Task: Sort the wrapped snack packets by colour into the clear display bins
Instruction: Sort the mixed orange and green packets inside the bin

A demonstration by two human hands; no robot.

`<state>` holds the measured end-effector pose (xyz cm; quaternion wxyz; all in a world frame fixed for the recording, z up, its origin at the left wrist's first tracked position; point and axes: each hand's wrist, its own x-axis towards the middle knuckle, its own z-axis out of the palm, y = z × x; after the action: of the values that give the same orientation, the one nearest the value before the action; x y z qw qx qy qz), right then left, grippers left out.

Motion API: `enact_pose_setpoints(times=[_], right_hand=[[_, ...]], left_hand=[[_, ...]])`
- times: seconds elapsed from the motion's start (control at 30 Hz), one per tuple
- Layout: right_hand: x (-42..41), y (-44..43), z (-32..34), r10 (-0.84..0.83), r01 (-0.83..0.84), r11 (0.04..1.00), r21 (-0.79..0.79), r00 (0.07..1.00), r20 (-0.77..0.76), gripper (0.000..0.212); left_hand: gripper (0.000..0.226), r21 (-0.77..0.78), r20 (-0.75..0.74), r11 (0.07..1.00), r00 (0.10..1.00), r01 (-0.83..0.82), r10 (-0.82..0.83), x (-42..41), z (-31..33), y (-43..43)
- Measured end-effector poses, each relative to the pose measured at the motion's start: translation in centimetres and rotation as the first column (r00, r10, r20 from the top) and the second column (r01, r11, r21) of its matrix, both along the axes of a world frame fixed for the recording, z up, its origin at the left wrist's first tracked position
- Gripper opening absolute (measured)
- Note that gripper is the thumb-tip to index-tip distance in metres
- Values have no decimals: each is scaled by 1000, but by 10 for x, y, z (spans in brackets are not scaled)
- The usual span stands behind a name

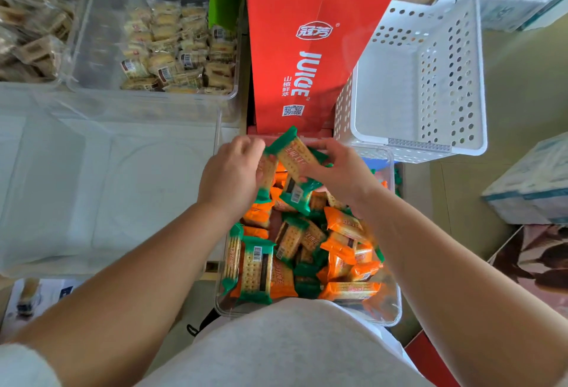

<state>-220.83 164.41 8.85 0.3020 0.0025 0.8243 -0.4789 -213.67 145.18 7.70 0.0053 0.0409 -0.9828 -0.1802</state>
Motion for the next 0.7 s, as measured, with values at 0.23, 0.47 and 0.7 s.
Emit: enact_pose_setpoints(times=[0.23,0.47,0.7], right_hand=[[9,-26,-23,70,-60,992,110,994,-87,35],[17,-10,-13,87,-25,971,237,964,-253,32],[57,3,-26,800,-719,385,579,572,178,39]], left_hand=[[33,-15,-134,998,989,61,-63,20,0,-7],[61,-172,189,944,950,282,-250,31,-16,1],[56,-150,154,949,955,278,-255,26,-13,5]])
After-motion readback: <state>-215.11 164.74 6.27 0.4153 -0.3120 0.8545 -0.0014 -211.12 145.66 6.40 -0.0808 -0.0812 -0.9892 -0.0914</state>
